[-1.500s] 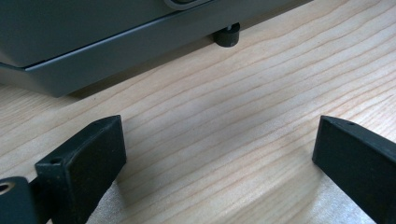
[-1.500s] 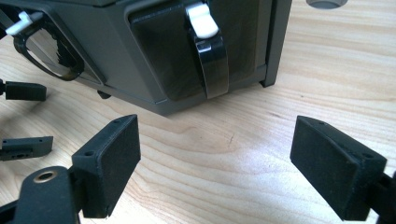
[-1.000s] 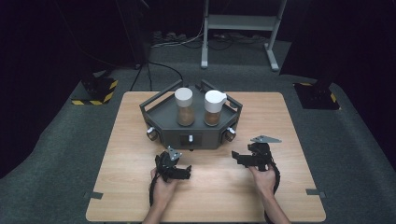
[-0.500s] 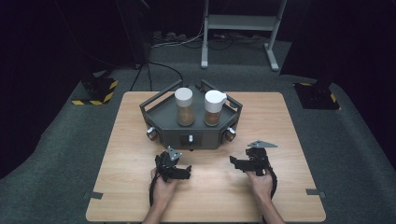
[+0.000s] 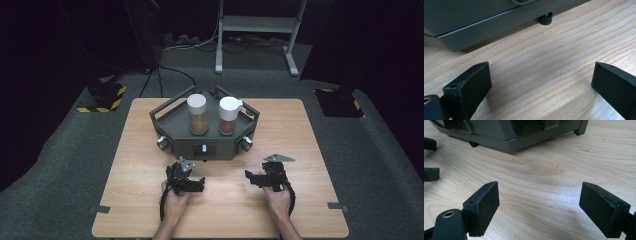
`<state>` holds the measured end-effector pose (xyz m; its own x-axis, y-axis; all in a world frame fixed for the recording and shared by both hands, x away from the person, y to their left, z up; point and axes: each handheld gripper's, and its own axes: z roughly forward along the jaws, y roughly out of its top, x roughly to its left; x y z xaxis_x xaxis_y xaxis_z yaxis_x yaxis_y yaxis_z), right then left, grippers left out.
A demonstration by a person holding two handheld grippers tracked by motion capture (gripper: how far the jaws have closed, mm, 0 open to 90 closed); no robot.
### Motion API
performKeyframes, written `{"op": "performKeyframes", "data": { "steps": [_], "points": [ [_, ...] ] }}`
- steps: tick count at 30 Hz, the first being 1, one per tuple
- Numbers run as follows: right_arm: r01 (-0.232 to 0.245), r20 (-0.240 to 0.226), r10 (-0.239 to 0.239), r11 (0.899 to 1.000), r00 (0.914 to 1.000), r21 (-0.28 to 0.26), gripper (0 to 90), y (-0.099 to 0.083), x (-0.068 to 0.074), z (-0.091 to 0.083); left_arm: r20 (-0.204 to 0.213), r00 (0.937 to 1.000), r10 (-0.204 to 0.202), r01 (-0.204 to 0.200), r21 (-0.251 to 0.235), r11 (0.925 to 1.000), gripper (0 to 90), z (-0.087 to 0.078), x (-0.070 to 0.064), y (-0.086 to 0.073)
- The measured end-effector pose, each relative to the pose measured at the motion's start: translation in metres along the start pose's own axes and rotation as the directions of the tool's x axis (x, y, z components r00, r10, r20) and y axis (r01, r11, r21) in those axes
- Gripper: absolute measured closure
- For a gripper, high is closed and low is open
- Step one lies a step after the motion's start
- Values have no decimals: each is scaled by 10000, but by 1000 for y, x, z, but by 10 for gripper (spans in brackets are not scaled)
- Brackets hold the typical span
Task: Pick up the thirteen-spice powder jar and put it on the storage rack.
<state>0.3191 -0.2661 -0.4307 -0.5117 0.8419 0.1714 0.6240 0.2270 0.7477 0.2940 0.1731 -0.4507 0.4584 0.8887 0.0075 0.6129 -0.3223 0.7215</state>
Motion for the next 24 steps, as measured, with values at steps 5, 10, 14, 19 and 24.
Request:
{"op": "performKeyframes", "data": {
  "steps": [5,10,14,19,24],
  "points": [
    [86,-2,-86,10000,10000,4,161,-5,2,2,0,10000,1,-1,0,10000,26,0,0,0],
    [143,39,-144,9999,9999,50,160,-10,5,3,1,10000,2,-2,1,10000,26,0,0,0],
    [147,91,-147,9999,9999,38,160,-15,9,6,1,10000,-1,1,3,10000,26,0,0,0],
    [311,182,-313,9995,9993,81,155,-19,14,10,3,10000,0,0,1,10000,26,0,0,0],
    [798,506,-801,9968,9955,83,150,-22,25,12,-3,10000,4,-4,2,10000,26,0,0,0]
  ]
}}
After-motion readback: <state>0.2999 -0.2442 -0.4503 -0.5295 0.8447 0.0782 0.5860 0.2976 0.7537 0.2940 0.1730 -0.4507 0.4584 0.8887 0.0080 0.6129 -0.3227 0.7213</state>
